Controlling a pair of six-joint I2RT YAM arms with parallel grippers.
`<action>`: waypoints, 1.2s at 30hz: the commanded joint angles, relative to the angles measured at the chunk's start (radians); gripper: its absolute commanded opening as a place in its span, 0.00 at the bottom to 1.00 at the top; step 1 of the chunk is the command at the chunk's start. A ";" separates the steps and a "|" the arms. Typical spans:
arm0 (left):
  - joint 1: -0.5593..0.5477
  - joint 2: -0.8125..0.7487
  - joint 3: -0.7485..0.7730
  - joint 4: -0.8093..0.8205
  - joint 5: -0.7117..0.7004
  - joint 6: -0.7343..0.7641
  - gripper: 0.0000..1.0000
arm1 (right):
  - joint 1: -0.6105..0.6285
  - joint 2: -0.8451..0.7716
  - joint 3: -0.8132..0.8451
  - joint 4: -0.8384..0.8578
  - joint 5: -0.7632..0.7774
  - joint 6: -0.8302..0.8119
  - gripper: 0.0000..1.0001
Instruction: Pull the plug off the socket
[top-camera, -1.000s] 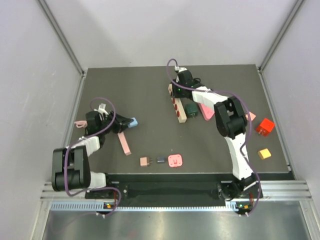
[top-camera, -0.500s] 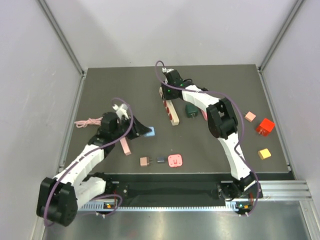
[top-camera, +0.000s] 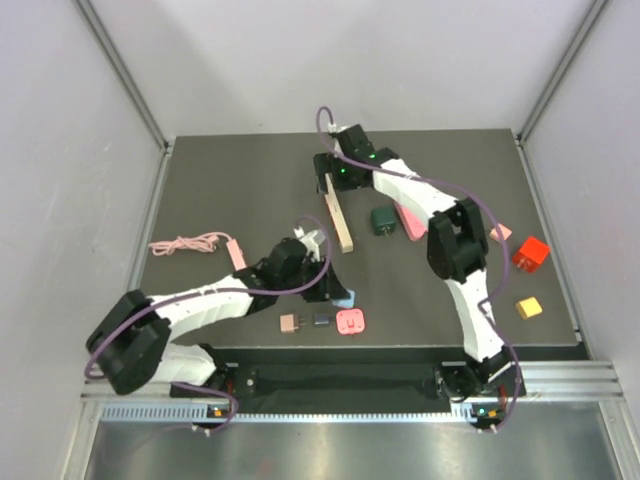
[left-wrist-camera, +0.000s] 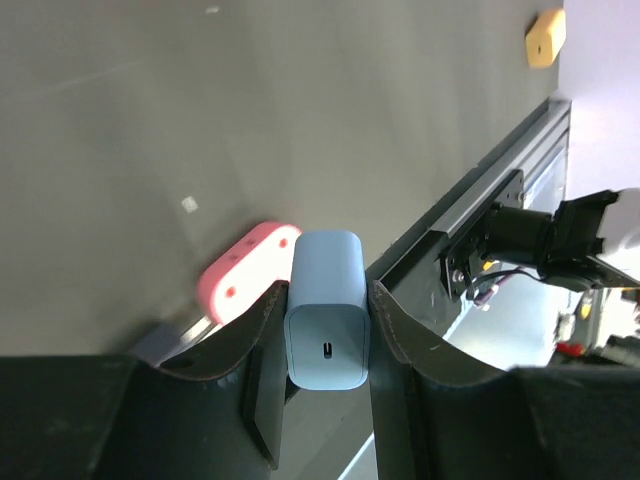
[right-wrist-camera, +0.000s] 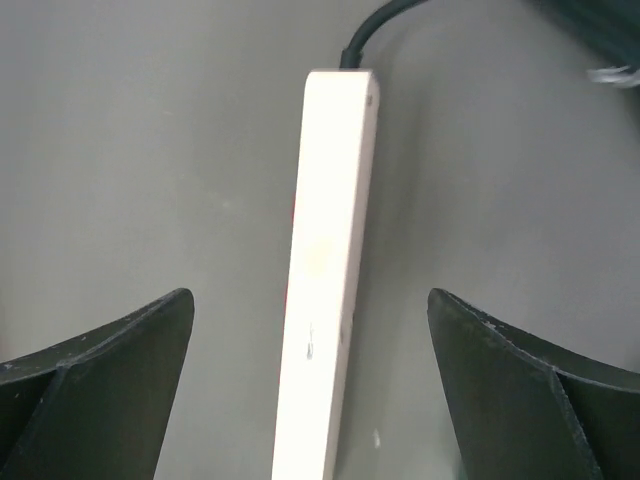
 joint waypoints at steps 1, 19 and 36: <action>-0.075 0.086 0.096 0.109 -0.042 -0.010 0.00 | -0.044 -0.254 -0.033 -0.031 0.032 0.000 1.00; -0.242 0.531 0.321 0.215 0.062 -0.073 0.00 | -0.291 -0.929 -0.811 0.044 0.124 0.035 1.00; -0.241 0.505 0.390 0.047 -0.021 0.011 0.63 | -0.251 -0.969 -0.983 0.098 0.046 0.009 1.00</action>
